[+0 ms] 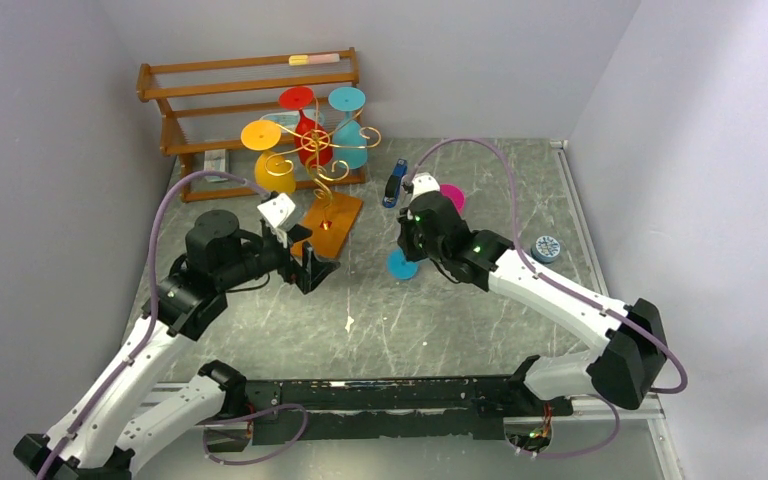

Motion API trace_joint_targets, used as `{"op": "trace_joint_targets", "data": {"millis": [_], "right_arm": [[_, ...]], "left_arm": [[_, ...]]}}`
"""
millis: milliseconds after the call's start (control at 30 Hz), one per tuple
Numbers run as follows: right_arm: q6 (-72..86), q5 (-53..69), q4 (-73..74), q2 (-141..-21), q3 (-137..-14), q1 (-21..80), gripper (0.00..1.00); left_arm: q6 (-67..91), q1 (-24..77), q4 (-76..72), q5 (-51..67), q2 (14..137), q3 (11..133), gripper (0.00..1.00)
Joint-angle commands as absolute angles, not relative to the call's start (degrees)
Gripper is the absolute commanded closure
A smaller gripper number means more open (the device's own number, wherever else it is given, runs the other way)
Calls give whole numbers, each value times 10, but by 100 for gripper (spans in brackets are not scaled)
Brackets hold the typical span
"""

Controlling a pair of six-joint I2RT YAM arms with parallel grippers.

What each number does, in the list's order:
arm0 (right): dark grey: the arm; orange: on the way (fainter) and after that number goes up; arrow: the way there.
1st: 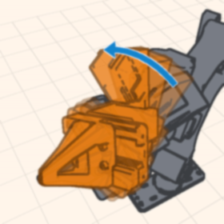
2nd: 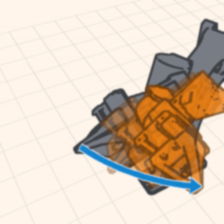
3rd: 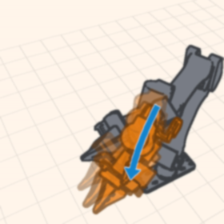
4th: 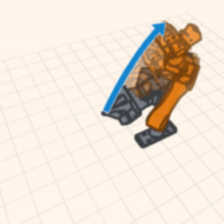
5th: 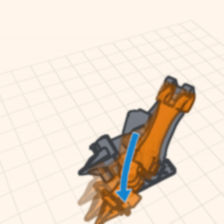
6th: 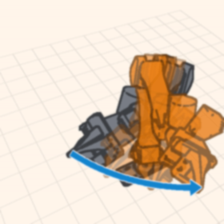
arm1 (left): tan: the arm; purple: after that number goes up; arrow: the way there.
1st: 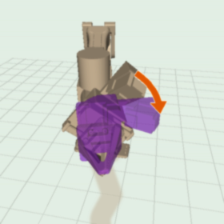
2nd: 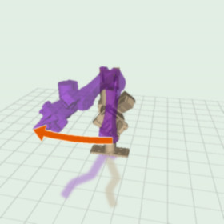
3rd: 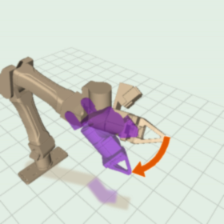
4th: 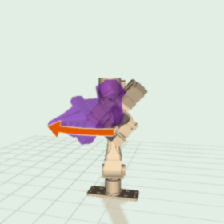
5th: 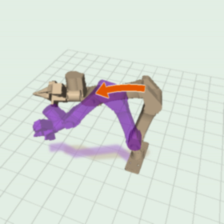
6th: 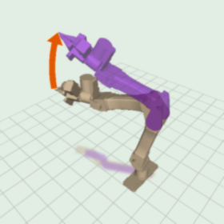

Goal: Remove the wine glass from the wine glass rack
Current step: Place the wine glass at the center of the board.

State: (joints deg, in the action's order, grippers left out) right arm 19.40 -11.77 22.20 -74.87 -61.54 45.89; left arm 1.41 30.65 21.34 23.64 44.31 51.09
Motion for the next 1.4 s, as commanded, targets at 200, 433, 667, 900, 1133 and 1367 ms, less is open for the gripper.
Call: {"op": "trace_joint_targets", "data": {"millis": [200,433,667,900,1133,1367], "right_arm": [[229,-207,186,-761,-591,469,100],[256,-222,215,-809,-606,469,100],[273,-247,215,-836,-611,469,100],[254,-259,215,-862,-636,469,100],[238,-266,264,-907,-691,469,100],[239,-238,285,-910,-695,468,99]], "left_arm": [[98,308,195,73,379,490,3],[79,308,304,3,439,556,3],[105,308,321,-49,436,581,3],[150,290,340,-125,437,592,2],[140,170,361,-20,479,637,3],[136,60,381,66,510,670,3]]}}
